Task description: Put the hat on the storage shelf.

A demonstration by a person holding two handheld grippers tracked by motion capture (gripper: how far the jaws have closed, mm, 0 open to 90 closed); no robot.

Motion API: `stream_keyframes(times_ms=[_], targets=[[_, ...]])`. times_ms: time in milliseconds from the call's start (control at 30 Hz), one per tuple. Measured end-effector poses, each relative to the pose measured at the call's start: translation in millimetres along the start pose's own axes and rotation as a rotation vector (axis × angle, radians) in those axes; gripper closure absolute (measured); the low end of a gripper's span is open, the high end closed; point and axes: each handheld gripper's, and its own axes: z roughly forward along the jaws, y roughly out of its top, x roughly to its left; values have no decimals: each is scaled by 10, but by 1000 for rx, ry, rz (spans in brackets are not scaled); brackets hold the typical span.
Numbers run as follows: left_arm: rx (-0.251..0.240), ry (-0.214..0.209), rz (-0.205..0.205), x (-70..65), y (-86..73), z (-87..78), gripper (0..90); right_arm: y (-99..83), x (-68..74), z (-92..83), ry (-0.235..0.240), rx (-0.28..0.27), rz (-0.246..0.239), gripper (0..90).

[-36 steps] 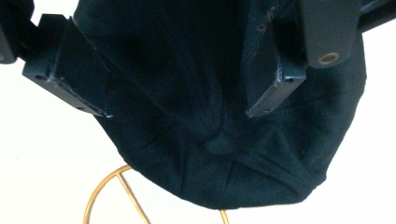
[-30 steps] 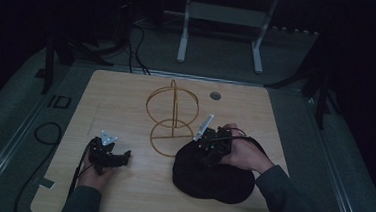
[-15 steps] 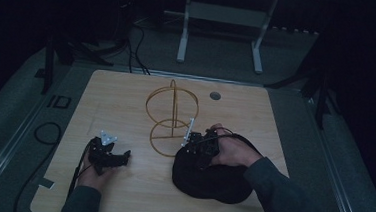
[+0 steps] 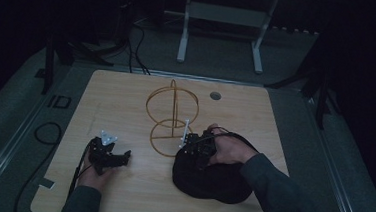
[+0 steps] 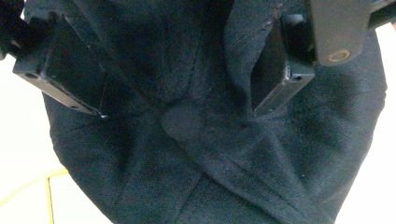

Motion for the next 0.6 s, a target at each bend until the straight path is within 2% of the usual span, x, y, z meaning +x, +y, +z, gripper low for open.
stream_keyframes(times_ms=[100, 200, 333, 400, 500, 600], targets=[[0, 0, 0, 0, 0, 0, 108, 11, -6, 25, 16, 19, 9, 185], [0, 0, 0, 0, 0, 0, 108, 24, -12, 58, 16, 25, 0, 185], [-1, 0, -1, 0, 0, 0, 108, 44, 4, 118, 38, 68, -13, 164], [0, 0, -1, -1, 0, 0, 108, 52, 11, 143, 30, 77, -20, 167], [0, -1, 1, -1, 0, 0, 108, 65, 8, 174, 28, 85, -26, 187], [0, -1, 1, -1, 0, 0, 108, 78, 0, 198, 34, 92, -29, 251]])
